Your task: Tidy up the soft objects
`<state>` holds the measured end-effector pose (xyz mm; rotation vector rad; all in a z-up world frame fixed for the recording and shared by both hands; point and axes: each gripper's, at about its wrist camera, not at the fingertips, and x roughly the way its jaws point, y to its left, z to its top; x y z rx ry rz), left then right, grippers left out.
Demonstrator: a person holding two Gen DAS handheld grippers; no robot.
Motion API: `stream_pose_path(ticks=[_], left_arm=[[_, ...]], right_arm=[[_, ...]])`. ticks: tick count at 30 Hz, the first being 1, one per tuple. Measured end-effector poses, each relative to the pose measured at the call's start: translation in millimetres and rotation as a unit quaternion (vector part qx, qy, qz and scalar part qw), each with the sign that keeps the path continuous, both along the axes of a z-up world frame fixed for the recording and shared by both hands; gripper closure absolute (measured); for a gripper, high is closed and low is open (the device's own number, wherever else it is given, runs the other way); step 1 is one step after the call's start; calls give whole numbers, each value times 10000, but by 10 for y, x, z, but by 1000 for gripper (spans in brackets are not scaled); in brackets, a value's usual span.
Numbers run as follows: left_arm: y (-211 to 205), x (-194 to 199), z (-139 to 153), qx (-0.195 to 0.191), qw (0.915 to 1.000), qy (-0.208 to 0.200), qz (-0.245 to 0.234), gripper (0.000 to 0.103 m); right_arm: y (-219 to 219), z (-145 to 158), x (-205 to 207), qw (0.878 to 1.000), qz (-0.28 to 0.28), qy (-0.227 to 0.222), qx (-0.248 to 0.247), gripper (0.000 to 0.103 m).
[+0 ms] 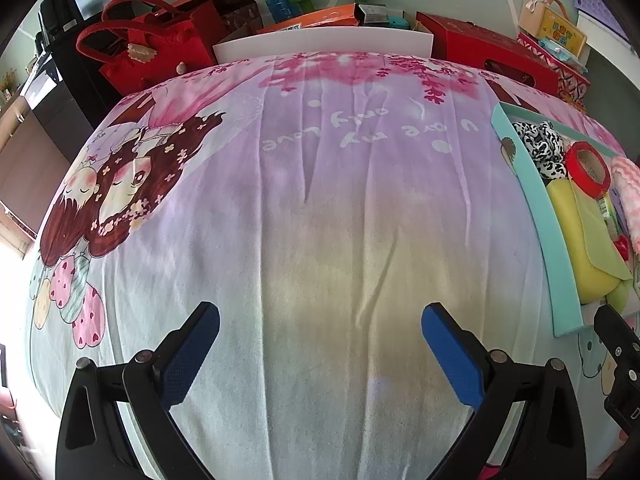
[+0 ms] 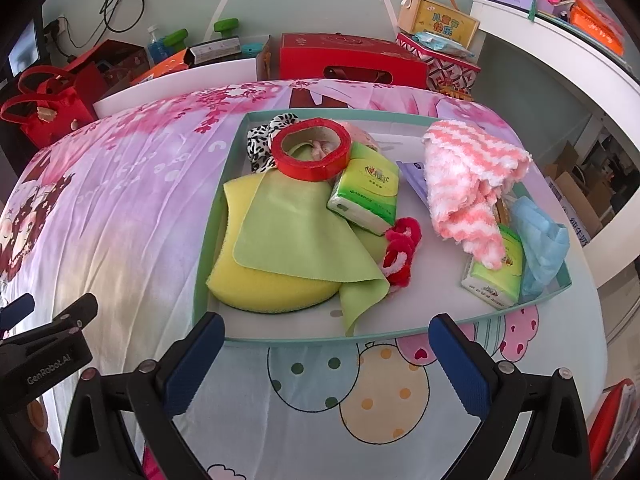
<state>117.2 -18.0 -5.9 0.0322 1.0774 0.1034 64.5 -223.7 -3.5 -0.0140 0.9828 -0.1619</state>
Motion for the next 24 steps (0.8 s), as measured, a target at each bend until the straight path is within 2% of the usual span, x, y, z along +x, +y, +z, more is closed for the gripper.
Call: stream_pose_path(ticks=[24], left_arm=[[16, -3, -6, -65, 9999, 24, 75, 2]], right_arm=[[-37, 0, -4, 10000, -34, -7, 22, 0]])
